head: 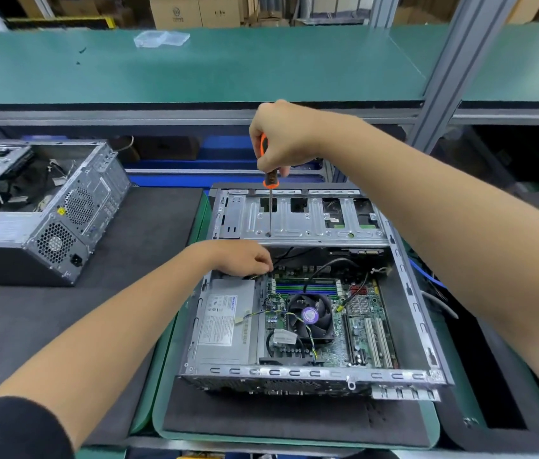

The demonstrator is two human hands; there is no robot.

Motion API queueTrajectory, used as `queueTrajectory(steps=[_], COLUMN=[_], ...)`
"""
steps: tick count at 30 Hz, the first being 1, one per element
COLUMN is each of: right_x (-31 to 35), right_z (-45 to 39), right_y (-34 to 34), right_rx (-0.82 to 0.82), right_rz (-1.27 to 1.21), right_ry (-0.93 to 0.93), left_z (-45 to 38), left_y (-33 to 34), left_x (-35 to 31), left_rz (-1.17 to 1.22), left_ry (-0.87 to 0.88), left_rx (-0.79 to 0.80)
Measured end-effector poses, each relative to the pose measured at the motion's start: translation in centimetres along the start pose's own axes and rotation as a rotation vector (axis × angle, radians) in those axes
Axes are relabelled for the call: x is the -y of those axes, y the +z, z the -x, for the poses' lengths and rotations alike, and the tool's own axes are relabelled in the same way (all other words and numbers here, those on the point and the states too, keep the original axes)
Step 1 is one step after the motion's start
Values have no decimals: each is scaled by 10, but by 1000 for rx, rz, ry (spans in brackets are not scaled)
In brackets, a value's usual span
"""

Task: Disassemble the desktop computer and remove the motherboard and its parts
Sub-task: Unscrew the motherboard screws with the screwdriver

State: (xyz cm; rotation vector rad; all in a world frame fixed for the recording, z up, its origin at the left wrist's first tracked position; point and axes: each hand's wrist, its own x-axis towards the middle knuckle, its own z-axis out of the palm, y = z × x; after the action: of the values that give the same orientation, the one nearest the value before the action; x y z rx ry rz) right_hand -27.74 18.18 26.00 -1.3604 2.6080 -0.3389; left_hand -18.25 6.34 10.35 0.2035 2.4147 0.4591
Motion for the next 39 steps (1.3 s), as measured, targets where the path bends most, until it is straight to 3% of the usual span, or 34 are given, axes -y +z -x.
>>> queueTrajectory(steps=[7,13,30,34,39], right_x=[-1,-2,-2,-2,-4], right_z=[3,4,4,4,3], right_y=[2,1,2,2,2], right_rx=[-3,-6,-17,-21,-20], right_rz=[-27,-17,-47,-50,-53], right_ry=[-21,-28,-29,-29,-34], left_z=[-43,-66,-65,-61,-64], left_y=[23,30,33,36,35], left_x=[2,7,11,11,14], left_rz=[77,-98,-79,-80,-45], left_ry=[-200,-359,-363,-440,-366], left_rx=[87,134,225,202,131])
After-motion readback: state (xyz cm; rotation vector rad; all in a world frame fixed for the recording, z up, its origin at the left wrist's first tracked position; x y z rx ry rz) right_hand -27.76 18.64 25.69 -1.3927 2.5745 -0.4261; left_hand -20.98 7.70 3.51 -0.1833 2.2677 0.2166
